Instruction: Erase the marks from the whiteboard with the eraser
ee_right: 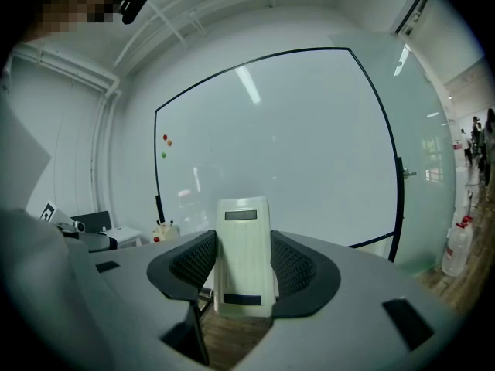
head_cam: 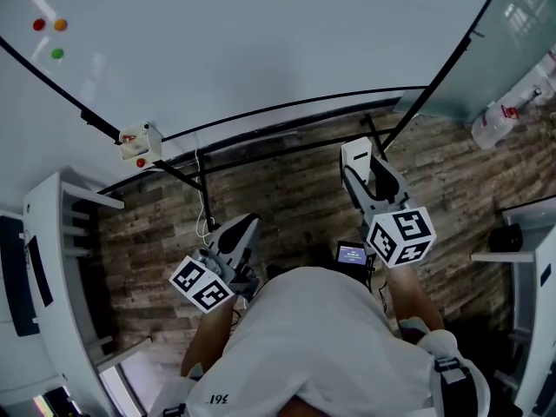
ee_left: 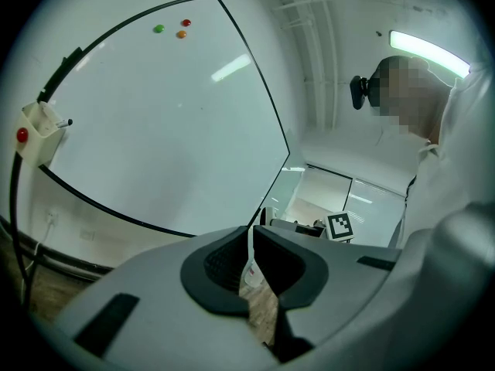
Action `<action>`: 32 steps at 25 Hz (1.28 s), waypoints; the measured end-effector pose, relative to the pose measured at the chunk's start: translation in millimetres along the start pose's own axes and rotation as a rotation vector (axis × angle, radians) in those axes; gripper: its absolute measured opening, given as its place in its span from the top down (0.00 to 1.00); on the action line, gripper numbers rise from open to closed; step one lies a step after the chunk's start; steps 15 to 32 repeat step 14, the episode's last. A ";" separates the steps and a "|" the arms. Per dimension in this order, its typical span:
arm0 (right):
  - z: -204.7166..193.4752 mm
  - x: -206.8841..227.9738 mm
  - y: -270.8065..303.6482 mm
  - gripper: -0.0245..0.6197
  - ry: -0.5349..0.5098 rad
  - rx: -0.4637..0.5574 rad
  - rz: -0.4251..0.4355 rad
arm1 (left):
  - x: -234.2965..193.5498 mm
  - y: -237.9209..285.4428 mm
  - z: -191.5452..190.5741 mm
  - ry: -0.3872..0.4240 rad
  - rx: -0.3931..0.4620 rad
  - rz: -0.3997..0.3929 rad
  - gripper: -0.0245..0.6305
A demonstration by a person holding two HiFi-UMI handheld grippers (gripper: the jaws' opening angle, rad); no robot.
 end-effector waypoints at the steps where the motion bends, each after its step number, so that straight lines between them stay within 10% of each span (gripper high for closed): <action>1: 0.6 1.1 -0.6 0.59 0.000 0.001 -0.002 | 0.5 0.3 -0.1 0.000 0.000 0.001 0.94; 32: -3.4 9.6 -2.6 0.59 -0.008 -0.005 -0.014 | -0.3 8.6 -6.7 -0.009 -0.009 -0.008 0.94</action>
Point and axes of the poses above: the fingertips, and each gripper's own axes: y forward along the fingers, x to its right, z out of its top, the point moved 2 cm from there along -y, backward along the fingers, and after that the axes turned 6 degrees about z, right-handed, at the moved point
